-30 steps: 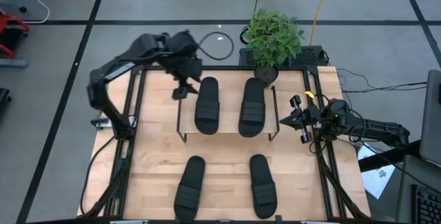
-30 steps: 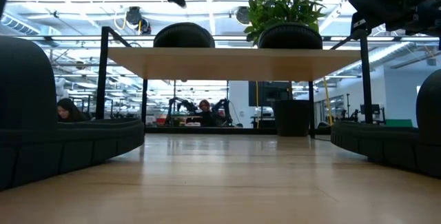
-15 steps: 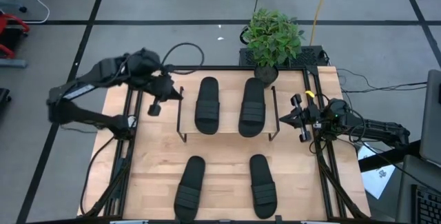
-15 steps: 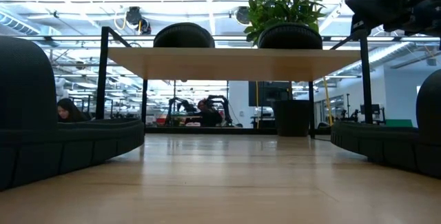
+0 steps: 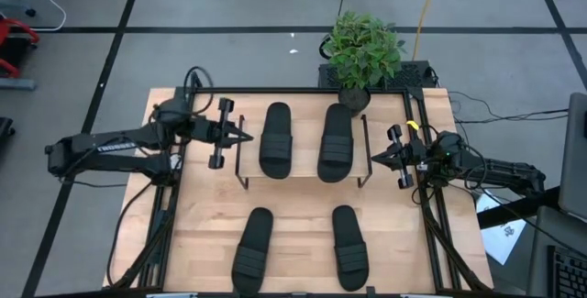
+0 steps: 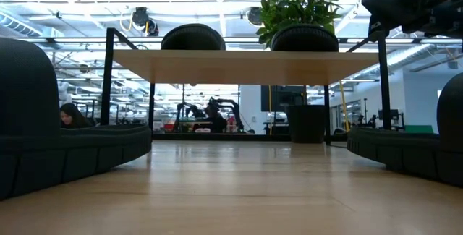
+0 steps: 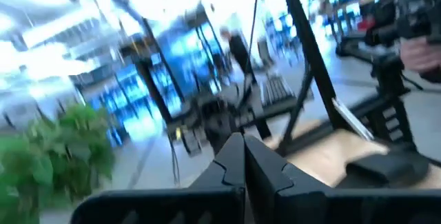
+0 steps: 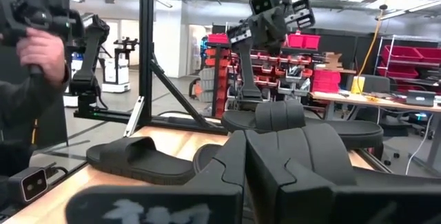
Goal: Pick and place slides into the shelf
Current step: Put the right black slide under the shelf
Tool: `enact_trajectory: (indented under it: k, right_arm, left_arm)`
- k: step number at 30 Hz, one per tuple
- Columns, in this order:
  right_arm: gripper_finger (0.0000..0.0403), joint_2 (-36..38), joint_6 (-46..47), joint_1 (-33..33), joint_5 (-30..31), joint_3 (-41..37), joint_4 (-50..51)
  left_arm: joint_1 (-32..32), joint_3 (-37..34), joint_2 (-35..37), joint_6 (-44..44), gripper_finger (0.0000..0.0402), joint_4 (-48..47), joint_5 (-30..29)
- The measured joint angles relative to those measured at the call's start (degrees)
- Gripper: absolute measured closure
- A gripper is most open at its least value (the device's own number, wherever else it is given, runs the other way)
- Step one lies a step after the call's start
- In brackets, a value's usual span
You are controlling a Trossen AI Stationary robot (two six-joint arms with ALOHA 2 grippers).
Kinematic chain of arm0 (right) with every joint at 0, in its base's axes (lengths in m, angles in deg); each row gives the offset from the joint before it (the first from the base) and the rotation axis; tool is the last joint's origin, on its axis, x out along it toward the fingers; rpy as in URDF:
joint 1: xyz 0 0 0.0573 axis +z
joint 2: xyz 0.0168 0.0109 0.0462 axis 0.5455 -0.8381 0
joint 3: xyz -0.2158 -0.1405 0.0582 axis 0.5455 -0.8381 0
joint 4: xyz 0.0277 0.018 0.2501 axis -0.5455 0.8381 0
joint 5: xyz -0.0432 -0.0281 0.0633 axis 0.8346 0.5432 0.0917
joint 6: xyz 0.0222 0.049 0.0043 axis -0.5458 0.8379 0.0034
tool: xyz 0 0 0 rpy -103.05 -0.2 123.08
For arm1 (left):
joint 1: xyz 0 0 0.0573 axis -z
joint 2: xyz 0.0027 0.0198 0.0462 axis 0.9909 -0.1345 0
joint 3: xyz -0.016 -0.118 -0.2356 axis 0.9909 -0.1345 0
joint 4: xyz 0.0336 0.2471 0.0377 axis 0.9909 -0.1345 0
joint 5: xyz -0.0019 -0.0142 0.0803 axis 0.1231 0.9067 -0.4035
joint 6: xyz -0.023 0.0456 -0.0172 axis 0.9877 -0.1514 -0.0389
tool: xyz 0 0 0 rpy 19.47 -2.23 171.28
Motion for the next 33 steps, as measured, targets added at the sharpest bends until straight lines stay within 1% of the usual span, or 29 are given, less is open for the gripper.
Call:
enact_trajectory:
  k: [3,5,7,8,10,14,15,20,23,26,28,33]
  right_arm:
    - [0.0403,0.02,1.12,0.00,-0.01,0.00,-0.81]
    - [0.0403,0.01,1.23,0.00,-0.01,0.00,-0.82]
    - [0.0403,0.00,1.24,0.00,0.06,0.00,-0.80]
    - [0.0403,0.00,1.21,0.00,0.06,0.00,-0.82]
    - [0.0403,0.00,0.20,0.00,0.08,0.00,-1.00]
    - [0.0403,0.02,-3.65,-0.22,0.09,0.00,-3.69]
    - [0.0403,0.02,-3.81,-0.24,-0.01,0.00,-3.78]
    - [0.0403,-0.14,-3.39,-0.24,-0.19,0.00,-1.27]
    - [0.0403,-0.16,-3.29,-0.24,-0.20,0.00,-1.51]
    - [0.0403,-0.15,-3.24,-0.24,-0.24,0.00,-3.38]
    - [0.0403,-0.15,-3.01,-0.26,-2.53,0.00,-3.84]
    - [0.0403,-0.13,0.48,-0.24,-14.18,0.01,-7.24]
  left_arm:
    - [-0.09,-5.18,-0.07,-0.01,0.0401,7.63,2.35]
    - [-0.12,-8.06,-0.09,0.26,0.0401,11.46,6.25]
    - [-0.14,-10.30,0.02,1.42,0.0401,13.30,10.30]
    - [-0.14,-11.34,0.21,2.00,0.0401,13.27,11.31]
    - [-0.14,-13.87,1.12,3.51,0.0401,12.87,9.85]
    - [-0.33,-19.33,5.34,4.10,0.0401,12.83,0.88]
    - [-0.57,-20.70,6.99,4.09,0.0401,12.71,-0.20]
    - [-1.73,-26.27,13.91,4.28,0.0401,8.61,0.32]
    - [-1.84,-28.25,15.45,3.83,0.0401,8.63,0.41]
    - [-1.84,-28.71,15.73,5.02,0.0401,8.42,1.33]
    - [-1.80,-28.71,15.69,6.71,0.0401,8.08,2.20]
    - [-1.76,-28.73,15.67,7.66,0.0400,9.90,3.66]
